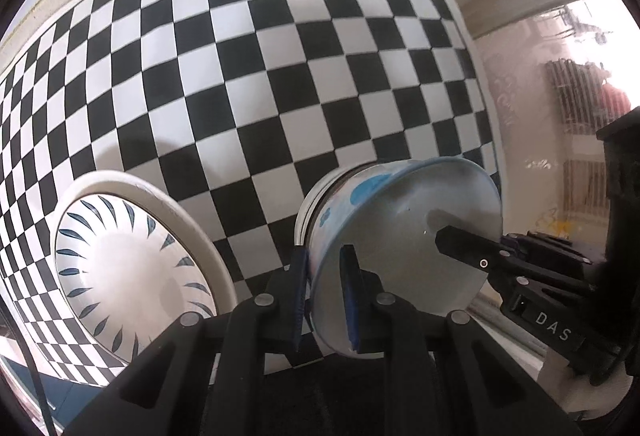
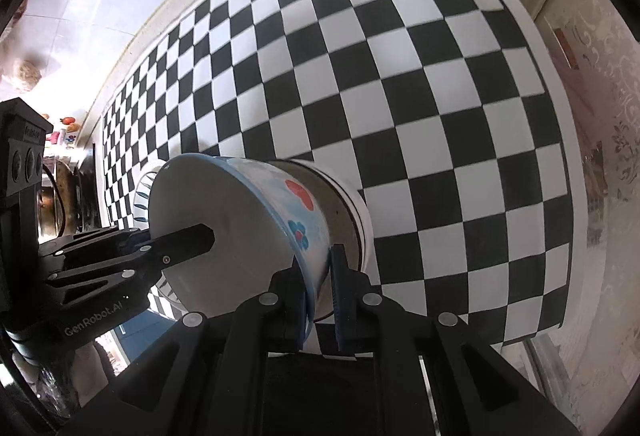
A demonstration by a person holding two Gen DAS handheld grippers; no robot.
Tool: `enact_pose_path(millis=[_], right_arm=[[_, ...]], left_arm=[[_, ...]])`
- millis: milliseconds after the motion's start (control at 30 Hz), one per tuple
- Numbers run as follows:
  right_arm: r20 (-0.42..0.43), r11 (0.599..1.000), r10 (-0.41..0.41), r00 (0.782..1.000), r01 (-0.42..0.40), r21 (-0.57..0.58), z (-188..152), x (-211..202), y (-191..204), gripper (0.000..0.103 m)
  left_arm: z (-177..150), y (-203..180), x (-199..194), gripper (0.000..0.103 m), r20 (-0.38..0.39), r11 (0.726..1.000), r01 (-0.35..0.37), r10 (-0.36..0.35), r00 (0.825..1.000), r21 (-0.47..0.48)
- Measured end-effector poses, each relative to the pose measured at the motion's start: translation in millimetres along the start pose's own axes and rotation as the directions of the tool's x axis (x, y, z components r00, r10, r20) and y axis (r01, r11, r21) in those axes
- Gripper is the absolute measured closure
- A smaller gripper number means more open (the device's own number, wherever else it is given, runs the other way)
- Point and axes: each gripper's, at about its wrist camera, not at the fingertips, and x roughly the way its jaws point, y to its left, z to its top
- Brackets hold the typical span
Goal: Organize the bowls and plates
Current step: 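Carry the floral bowl with both grippers and lower it into the nested bowls, then open both grippers to release the floral bowl and pull back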
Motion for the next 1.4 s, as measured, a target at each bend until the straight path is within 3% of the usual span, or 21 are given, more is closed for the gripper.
enact_pose_path(millis=[733, 1400], right_arm=[[-0.073, 0.995, -0.006, 0.997, 0.014, 0.1, 6, 20, -10, 0.091], [-0.076, 0.986, 0.022, 0.997, -0.009, 0.165, 4, 17, -17, 0.089]], left_arm=[[6, 0, 28, 0.089, -0.07, 0.999, -0.031, 0.029, 0.997, -0.02], [4, -5, 21, 0.089, -0.063, 0.999, -0.018, 0.016, 0.998, -0.03]])
